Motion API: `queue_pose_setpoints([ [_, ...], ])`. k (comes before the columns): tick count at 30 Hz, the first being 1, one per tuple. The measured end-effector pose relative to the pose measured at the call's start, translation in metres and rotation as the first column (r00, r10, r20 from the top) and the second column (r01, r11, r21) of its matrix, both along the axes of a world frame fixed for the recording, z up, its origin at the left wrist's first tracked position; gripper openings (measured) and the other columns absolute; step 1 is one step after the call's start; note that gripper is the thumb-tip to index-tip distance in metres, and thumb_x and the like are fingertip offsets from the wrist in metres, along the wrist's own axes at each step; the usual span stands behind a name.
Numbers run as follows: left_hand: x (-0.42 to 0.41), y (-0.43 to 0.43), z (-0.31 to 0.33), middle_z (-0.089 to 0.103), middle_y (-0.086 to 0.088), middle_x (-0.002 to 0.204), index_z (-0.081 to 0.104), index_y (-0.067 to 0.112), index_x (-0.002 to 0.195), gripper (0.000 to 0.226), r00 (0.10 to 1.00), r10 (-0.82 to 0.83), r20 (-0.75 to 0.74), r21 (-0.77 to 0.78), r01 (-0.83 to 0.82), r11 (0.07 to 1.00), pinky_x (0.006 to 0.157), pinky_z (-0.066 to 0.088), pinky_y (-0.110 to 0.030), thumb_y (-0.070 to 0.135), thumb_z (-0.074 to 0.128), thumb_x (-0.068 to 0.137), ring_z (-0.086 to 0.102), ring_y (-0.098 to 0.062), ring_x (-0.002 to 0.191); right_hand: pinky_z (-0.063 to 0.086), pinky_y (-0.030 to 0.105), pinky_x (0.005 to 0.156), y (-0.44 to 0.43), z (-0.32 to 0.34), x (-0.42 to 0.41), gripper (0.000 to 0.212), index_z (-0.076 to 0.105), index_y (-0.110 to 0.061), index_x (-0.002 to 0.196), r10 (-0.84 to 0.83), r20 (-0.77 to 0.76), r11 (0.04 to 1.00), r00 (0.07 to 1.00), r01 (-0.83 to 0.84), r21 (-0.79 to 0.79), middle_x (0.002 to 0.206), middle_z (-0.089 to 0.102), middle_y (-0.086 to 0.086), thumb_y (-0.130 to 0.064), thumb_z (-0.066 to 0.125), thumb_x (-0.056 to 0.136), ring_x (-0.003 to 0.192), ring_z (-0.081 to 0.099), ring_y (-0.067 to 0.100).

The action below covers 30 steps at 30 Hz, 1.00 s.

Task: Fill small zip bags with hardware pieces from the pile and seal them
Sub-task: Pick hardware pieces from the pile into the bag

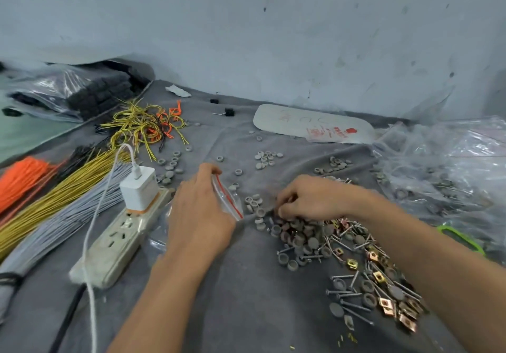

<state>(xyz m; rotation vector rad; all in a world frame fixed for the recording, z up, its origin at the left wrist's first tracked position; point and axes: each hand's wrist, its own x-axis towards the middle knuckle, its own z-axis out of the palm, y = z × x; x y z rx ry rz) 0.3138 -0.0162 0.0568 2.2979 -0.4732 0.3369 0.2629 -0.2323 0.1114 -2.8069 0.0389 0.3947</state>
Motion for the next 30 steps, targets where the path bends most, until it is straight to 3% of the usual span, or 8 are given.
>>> queue_pose_setpoints([
  [5,0.01,-0.002,-0.003,0.04,0.016,0.098,0.035,0.042,0.117,0.082,0.999,0.012,0.033,0.032,-0.013,0.999,0.074,0.046,-0.037,0.005,0.079,0.059,0.05,-0.021,0.103,0.057,0.037,0.089,-0.04,0.009,0.09,0.027,0.073,0.001,0.11,-0.303,0.224,0.945,0.926,0.262,0.194,0.118,0.07,0.022,-0.02,0.063,0.095,0.091,0.071,0.021],
  [7,0.016,-0.002,-0.007,0.039,0.018,0.098,0.036,0.041,0.118,0.081,0.998,0.022,0.062,0.036,-0.024,0.999,0.073,0.04,-0.034,0.003,0.076,0.059,0.049,-0.019,0.102,0.048,0.047,0.101,-0.043,-0.006,0.128,0.03,0.067,0.006,0.115,-0.373,0.21,0.918,0.904,0.327,0.224,0.126,0.066,0.023,-0.014,0.059,0.093,0.107,0.065,0.029],
  [9,0.019,-0.003,-0.01,0.039,0.018,0.099,0.037,0.04,0.119,0.08,0.996,0.025,0.084,0.042,-0.028,0.999,0.073,0.039,-0.033,0.003,0.075,0.059,0.048,-0.018,0.101,0.048,0.04,0.094,-0.039,-0.025,0.156,0.023,0.071,0.002,0.107,-0.399,0.196,0.904,0.896,0.348,0.246,0.115,0.07,0.017,-0.013,0.058,0.094,0.112,0.062,0.03],
  [16,0.022,0.004,-0.014,0.041,0.018,0.097,0.04,0.038,0.116,0.07,0.998,0.001,0.061,0.022,-0.002,1.0,0.076,0.036,-0.032,0.004,0.069,0.061,0.046,-0.016,0.097,0.045,0.024,0.081,-0.003,-0.06,0.164,0.015,0.076,-0.018,0.101,-0.229,0.306,0.956,0.924,0.154,0.25,0.088,0.071,-0.006,-0.012,0.065,0.093,0.089,0.063,0.015],
  [23,0.012,0.015,-0.007,0.052,0.017,0.097,0.036,0.048,0.106,0.068,0.998,-0.002,-0.065,-0.108,-0.005,0.994,0.076,0.043,-0.035,0.004,0.064,0.062,0.054,-0.018,0.1,0.052,0.025,0.083,0.013,-0.014,0.073,0.02,0.075,-0.037,0.098,0.236,-0.119,0.967,0.964,-0.222,0.124,0.094,0.076,-0.013,-0.019,0.067,0.094,0.089,0.068,0.008],
  [25,0.011,0.012,-0.004,0.058,0.014,0.101,0.039,0.048,0.106,0.064,0.993,0.021,-0.114,-0.169,-0.041,0.985,0.077,0.042,-0.033,0.007,0.07,0.067,0.057,-0.017,0.098,0.053,0.016,0.073,0.009,0.005,0.072,0.026,0.079,-0.036,0.102,0.191,-0.155,0.969,0.969,-0.161,0.185,0.092,0.077,-0.02,-0.016,0.068,0.091,0.084,0.069,-0.001],
  [27,0.01,0.008,-0.003,0.061,0.012,0.101,0.04,0.046,0.104,0.059,0.989,0.052,-0.141,-0.21,-0.081,0.974,0.076,0.04,-0.031,0.012,0.073,0.069,0.057,-0.017,0.096,0.052,0.017,0.067,0.012,0.012,0.093,0.029,0.081,-0.031,0.1,0.044,-0.028,0.97,0.999,-0.036,0.242,0.093,0.078,-0.015,-0.009,0.066,0.089,0.082,0.068,0.003],
  [30,0.011,0.004,-0.005,0.061,0.013,0.102,0.044,0.04,0.102,0.049,0.976,0.132,-0.173,-0.258,-0.174,0.95,0.076,0.04,-0.033,0.018,0.073,0.07,0.058,-0.018,0.096,0.054,0.031,0.087,0.043,-0.001,0.153,0.03,0.08,-0.024,0.11,-0.04,0.161,0.962,0.986,-0.006,0.275,0.113,0.077,0.0,-0.008,0.062,0.092,0.108,0.069,0.024],
])
